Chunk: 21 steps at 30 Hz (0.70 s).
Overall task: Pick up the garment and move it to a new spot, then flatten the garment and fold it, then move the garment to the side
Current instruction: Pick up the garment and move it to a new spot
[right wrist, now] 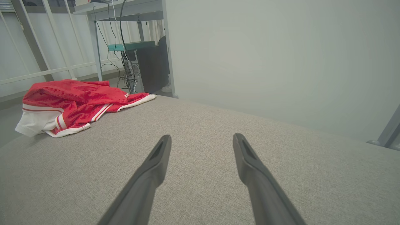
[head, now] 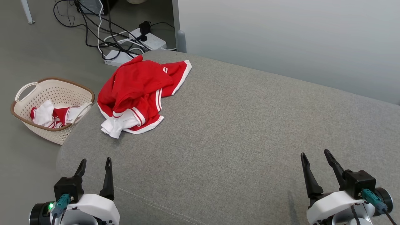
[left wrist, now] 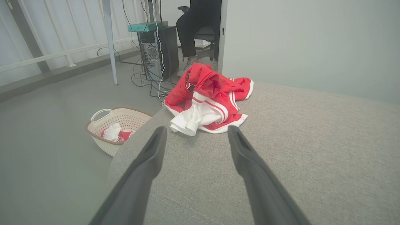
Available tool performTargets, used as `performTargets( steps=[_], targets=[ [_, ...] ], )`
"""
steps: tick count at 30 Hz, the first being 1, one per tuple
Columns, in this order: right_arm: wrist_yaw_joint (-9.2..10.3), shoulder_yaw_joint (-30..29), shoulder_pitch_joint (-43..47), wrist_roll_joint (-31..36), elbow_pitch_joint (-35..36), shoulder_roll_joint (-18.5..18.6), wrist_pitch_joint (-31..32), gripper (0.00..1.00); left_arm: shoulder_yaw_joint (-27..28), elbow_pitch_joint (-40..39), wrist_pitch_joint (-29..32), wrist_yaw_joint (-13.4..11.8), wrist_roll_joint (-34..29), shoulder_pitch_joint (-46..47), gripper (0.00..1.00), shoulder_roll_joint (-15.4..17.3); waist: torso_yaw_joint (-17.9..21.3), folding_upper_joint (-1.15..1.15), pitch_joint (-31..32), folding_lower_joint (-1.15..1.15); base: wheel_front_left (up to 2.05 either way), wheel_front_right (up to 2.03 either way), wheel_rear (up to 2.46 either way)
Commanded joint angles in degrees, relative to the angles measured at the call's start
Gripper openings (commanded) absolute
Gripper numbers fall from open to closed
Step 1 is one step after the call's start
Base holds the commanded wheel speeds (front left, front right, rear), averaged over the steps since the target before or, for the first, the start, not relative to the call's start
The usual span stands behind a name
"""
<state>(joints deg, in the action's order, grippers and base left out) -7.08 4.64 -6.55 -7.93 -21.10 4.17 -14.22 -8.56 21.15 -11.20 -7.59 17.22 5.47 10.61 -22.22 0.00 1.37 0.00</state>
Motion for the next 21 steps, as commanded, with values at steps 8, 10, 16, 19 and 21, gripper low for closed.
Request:
performTargets(
  steps=[8,10,16,19,21],
  targets=[
    [-0.41,2.07,-2.69,0.37,0.93,0.67,-0.78,1.00,2.06,-0.59,0.97,0.70,1.98,4.20,1.00,1.90,1.14,0.00,-0.80,0.00,0.00,0.00,0.00],
    [-0.41,2.27,-2.61,0.51,1.06,0.83,-0.78,1.00,2.40,-0.58,2.61,1.30,2.84,5.87,1.00,2.47,1.43,0.00,-1.18,0.00,0.00,0.00,0.00],
    [-0.41,2.52,-3.64,2.35,1.69,1.51,-0.78,1.00,3.65,-0.59,12.69,5.62,8.14,15.74,1.00,4.87,3.44,0.00,-4.62,0.00,0.00,0.00,0.00],
    [-0.41,2.41,-4.41,2.93,2.12,1.52,-0.78,1.00,4.17,-0.06,16.34,6.53,9.54,20.28,1.00,6.11,4.43,0.00,-6.40,0.00,0.00,0.00,0.00],
    [-0.41,2.53,-5.26,3.31,2.57,1.45,-0.78,1.00,4.57,1.21,19.51,7.18,10.36,25.05,1.00,7.63,5.66,0.00,-8.29,0.00,0.00,0.00,0.00]
  ],
)
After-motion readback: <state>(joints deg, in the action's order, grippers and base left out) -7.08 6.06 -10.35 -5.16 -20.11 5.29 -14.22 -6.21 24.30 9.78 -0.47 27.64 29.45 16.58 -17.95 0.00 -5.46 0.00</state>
